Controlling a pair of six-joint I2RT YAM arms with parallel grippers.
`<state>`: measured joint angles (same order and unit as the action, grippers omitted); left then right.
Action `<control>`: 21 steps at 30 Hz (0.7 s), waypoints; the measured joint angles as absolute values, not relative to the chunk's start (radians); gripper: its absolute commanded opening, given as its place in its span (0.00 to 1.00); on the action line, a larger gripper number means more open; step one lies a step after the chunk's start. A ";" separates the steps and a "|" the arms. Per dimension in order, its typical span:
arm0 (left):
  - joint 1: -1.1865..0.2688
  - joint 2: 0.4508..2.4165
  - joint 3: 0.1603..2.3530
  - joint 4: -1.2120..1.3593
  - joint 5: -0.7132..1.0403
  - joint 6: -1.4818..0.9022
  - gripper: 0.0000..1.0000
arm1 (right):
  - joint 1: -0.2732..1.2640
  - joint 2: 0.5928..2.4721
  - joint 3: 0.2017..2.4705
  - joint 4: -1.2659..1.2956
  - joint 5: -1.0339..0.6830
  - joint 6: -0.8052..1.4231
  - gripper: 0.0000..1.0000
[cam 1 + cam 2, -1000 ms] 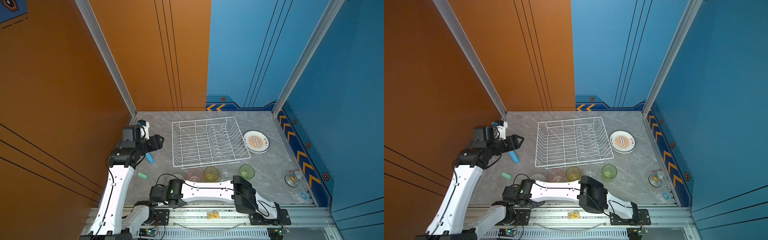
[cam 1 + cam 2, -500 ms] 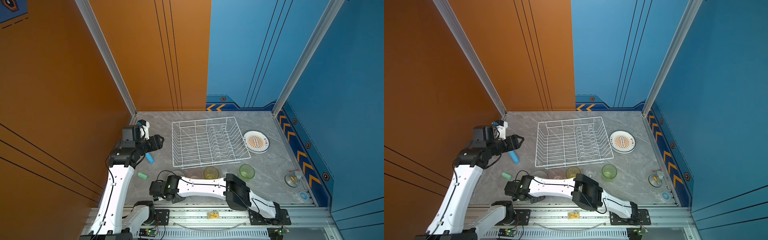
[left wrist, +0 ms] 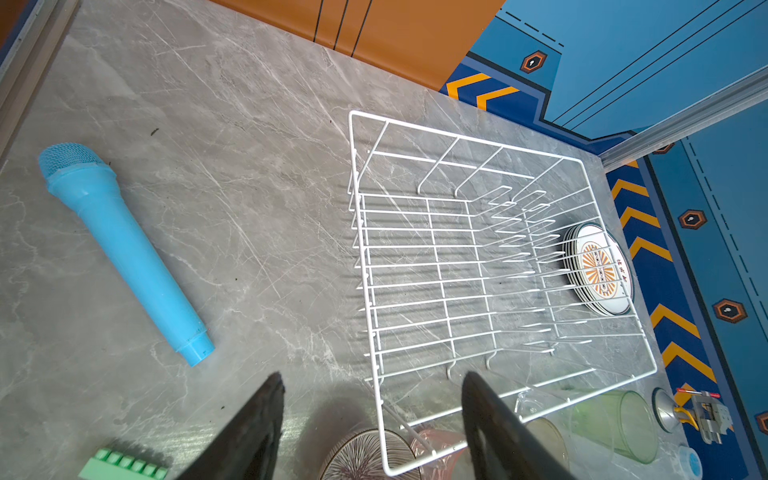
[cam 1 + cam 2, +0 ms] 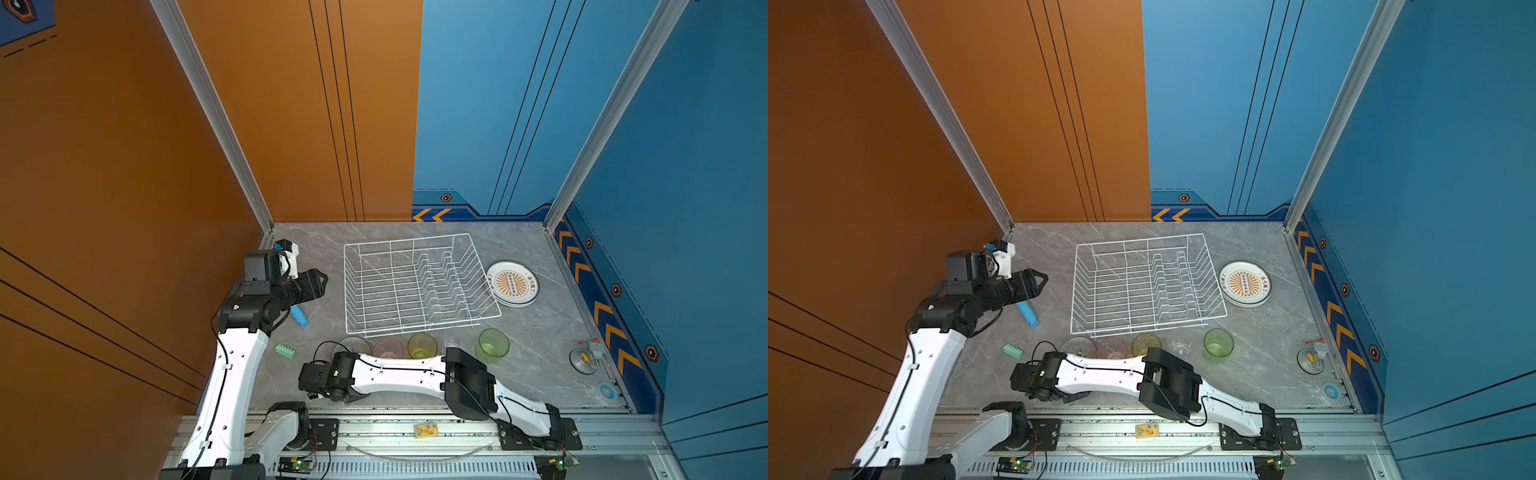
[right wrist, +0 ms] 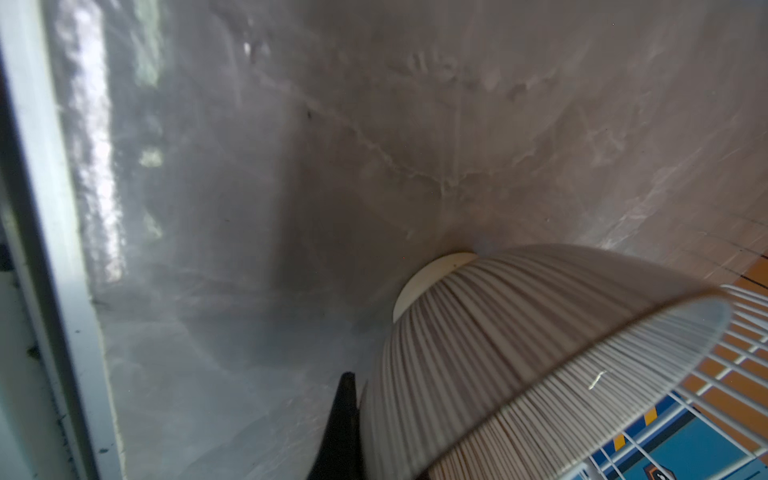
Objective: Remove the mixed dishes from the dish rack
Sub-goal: 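Set the striped bowl upside down on the table and open the right gripper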
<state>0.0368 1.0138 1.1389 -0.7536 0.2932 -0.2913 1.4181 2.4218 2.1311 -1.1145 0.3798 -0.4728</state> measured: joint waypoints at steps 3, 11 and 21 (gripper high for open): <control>0.038 1.014 1.139 -0.754 0.294 -0.291 0.69 | 1.415 2.422 2.131 -1.114 0.384 -0.475 0.00; 0.038 1.014 1.139 -0.754 0.294 -0.291 0.69 | 1.414 2.422 2.131 -1.106 0.398 -0.476 0.09; 0.038 1.014 1.139 -0.754 0.297 -0.292 0.69 | 1.414 2.422 2.131 -1.097 0.414 -0.476 0.29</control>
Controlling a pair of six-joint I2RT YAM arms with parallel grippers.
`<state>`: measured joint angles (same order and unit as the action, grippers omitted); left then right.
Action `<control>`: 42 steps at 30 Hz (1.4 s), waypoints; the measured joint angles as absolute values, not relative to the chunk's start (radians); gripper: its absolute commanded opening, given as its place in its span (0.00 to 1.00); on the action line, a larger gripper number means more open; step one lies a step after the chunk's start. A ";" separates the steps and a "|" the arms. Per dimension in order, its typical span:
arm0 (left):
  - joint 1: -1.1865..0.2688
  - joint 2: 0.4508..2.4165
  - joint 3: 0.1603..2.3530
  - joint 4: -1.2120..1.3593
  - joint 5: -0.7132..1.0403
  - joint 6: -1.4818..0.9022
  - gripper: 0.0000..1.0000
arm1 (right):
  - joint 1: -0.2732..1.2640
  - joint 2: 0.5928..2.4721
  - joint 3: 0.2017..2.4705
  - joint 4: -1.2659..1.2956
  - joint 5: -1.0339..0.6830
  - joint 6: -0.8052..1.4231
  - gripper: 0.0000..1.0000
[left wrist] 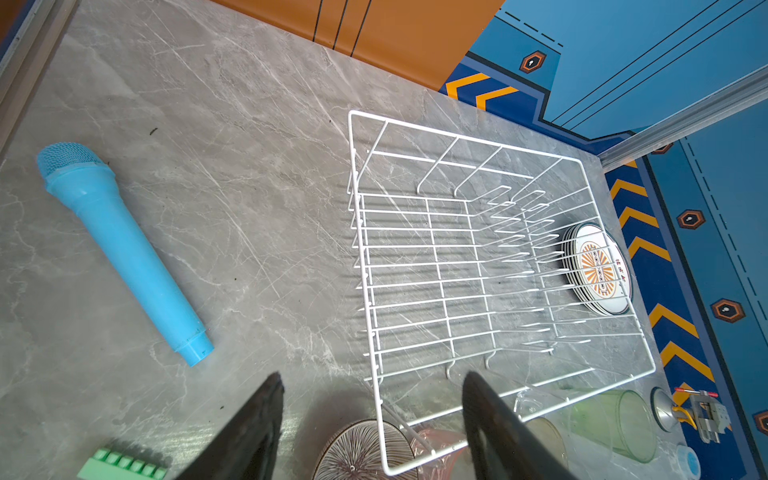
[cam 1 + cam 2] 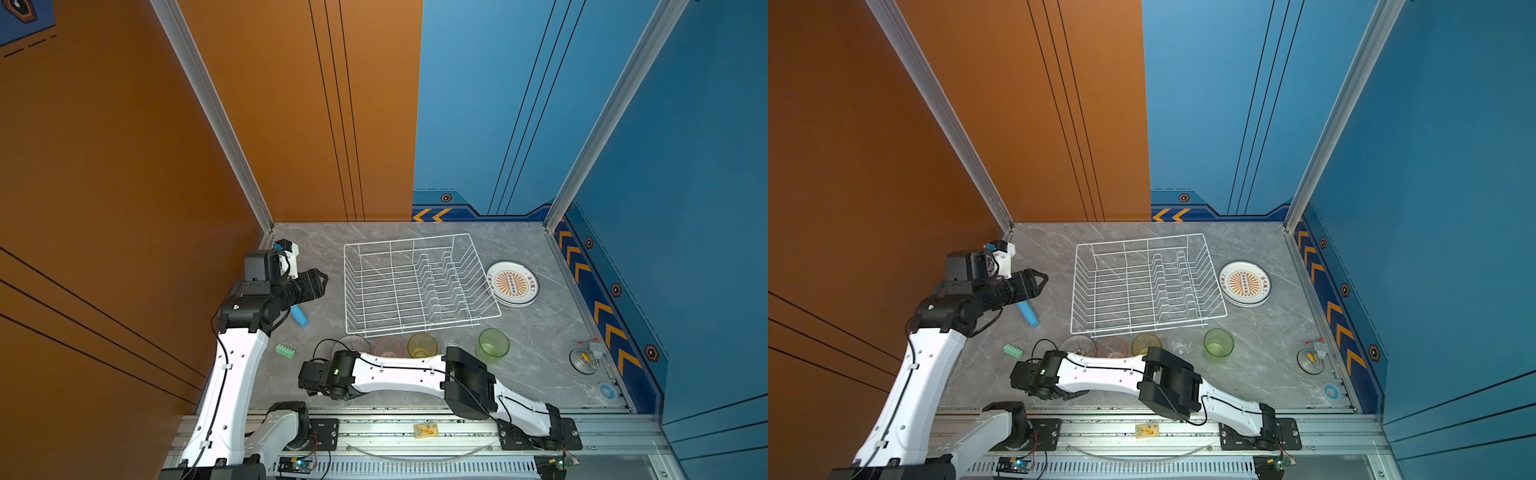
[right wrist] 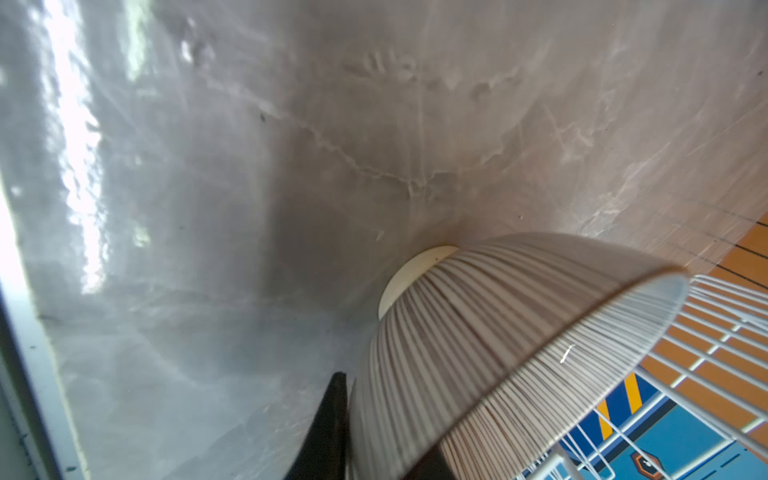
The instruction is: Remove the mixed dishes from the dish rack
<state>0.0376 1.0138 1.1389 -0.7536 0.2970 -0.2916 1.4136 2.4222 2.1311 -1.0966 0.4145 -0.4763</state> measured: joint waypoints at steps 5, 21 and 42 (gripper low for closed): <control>0.038 1.014 1.139 -0.754 0.297 -0.292 0.69 | 1.414 2.422 2.131 -1.093 0.424 -0.475 0.36; 0.038 1.014 1.139 -0.754 0.297 -0.292 0.70 | 1.414 2.389 2.128 -1.072 0.420 -0.471 0.51; 0.038 1.043 1.139 -0.753 0.296 -0.292 0.70 | 1.427 2.061 1.964 -0.982 0.333 -0.439 0.51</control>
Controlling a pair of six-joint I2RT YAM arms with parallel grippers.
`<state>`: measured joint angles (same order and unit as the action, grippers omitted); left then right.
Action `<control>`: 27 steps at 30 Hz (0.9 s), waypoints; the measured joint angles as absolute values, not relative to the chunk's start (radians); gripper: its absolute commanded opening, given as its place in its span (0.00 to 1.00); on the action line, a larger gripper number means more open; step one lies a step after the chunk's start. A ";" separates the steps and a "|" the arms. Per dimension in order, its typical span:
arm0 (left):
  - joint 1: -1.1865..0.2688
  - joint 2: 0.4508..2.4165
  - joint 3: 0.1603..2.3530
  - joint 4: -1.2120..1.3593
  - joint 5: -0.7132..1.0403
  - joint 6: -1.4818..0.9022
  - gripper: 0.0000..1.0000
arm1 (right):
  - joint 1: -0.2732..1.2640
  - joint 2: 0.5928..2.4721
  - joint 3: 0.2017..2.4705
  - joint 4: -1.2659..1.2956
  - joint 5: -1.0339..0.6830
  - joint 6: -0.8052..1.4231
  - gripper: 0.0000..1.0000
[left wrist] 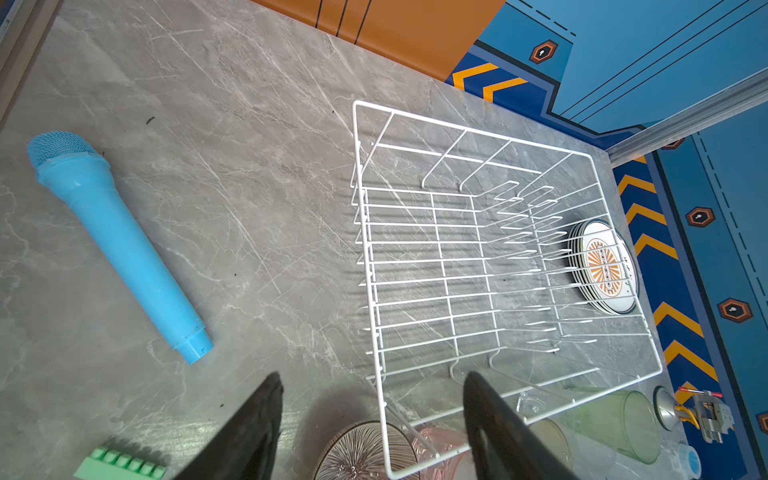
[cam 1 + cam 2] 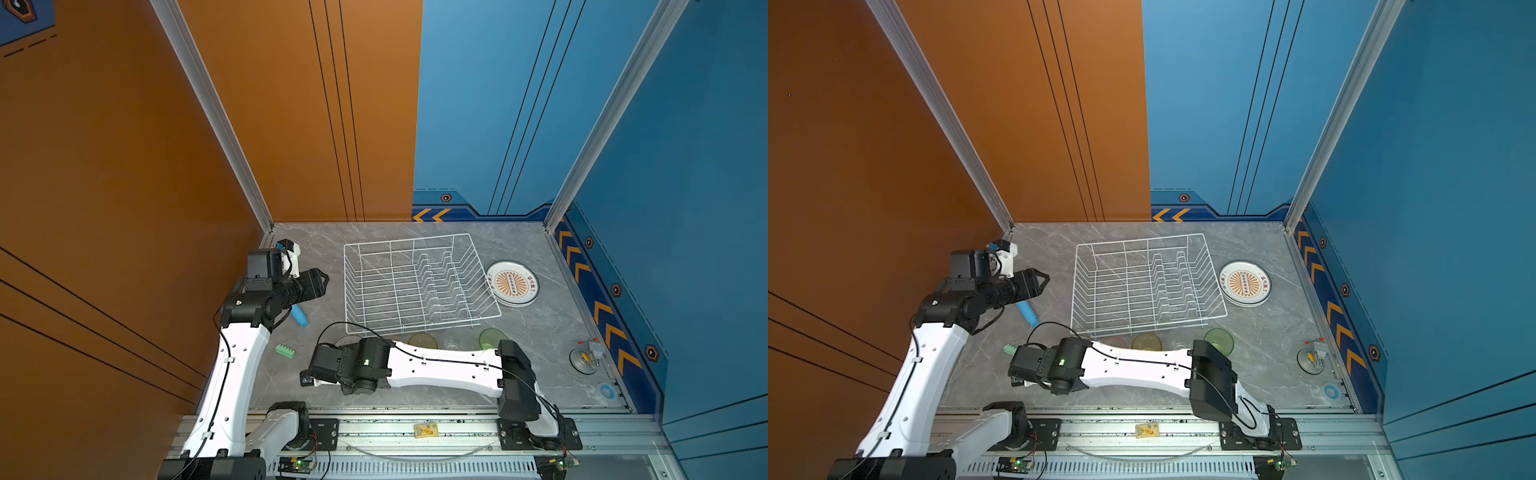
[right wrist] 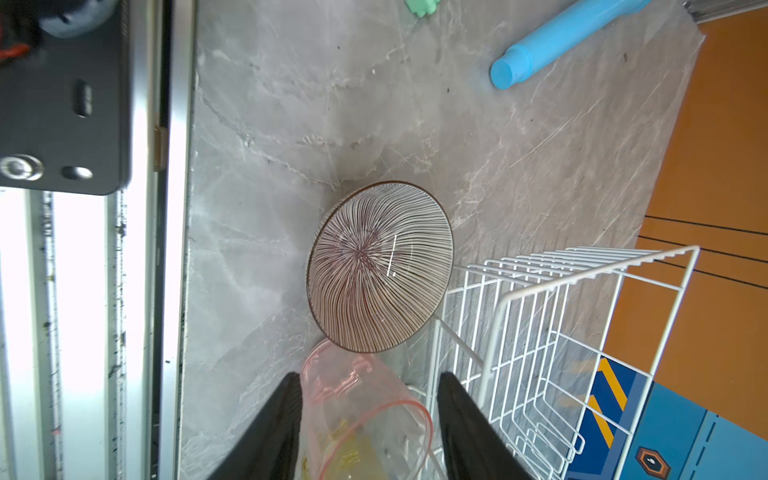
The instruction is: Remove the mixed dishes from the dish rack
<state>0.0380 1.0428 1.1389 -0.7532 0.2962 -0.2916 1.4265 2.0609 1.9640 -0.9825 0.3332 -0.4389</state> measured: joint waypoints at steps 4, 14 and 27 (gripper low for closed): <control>0.038 1.043 1.127 -0.751 0.292 -0.292 0.70 | 1.411 1.936 1.895 -0.942 0.309 -0.413 0.54; 0.038 1.042 1.051 -0.675 0.260 -0.292 0.71 | 1.152 1.586 1.657 -0.850 0.300 -0.257 0.62; 0.044 1.046 0.841 -0.406 0.167 -0.287 0.74 | 0.564 1.043 1.106 -0.585 0.340 0.062 0.78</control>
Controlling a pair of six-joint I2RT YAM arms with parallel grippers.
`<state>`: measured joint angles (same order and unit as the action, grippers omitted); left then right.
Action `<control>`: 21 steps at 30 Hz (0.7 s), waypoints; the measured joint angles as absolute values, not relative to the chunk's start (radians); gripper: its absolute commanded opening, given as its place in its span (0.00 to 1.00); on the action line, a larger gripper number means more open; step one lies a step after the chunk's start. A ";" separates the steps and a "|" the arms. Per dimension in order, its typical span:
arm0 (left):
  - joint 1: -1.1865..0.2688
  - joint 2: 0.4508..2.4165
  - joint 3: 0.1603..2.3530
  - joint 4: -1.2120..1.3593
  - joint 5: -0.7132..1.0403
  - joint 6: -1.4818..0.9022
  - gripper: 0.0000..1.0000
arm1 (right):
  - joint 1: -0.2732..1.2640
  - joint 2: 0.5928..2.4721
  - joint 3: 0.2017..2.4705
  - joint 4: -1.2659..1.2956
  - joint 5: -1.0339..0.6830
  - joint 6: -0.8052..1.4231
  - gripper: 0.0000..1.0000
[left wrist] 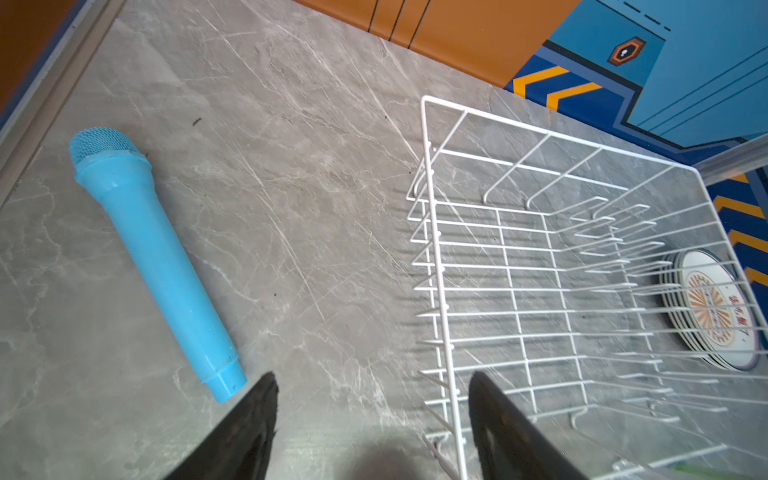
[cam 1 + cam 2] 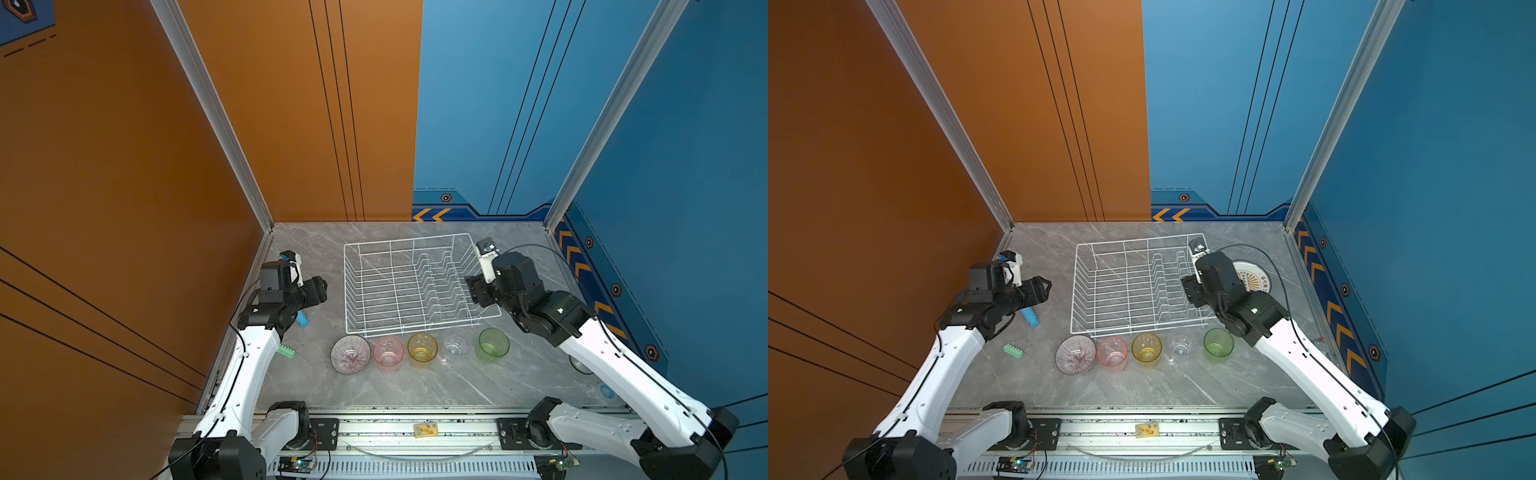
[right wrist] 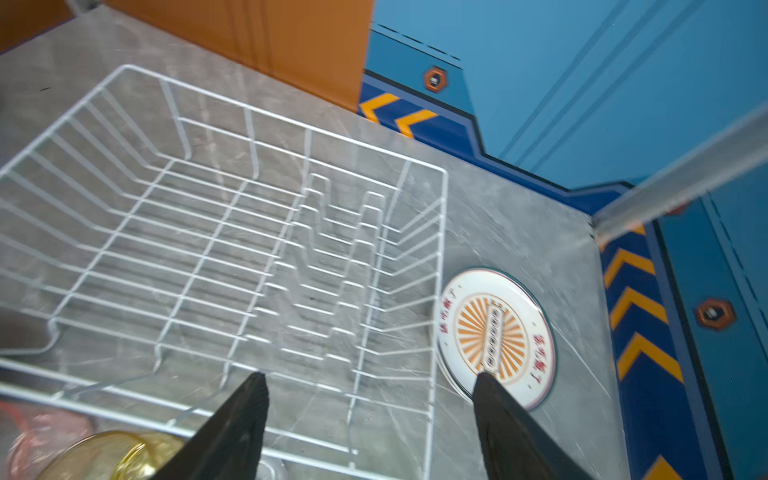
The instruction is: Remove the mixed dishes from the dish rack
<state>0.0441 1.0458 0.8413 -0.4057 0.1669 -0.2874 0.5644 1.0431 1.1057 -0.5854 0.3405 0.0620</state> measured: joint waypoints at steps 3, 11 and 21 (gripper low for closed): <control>0.046 1.048 0.731 -0.254 0.134 -0.282 0.74 | 0.424 0.936 0.970 -0.515 0.339 0.122 0.79; 0.046 1.169 0.505 0.150 0.049 -0.203 0.98 | 0.162 0.838 0.749 -0.384 0.289 0.228 0.79; 0.045 1.370 0.382 0.598 0.015 -0.099 0.98 | 0.085 0.840 0.661 -0.240 0.273 0.274 0.80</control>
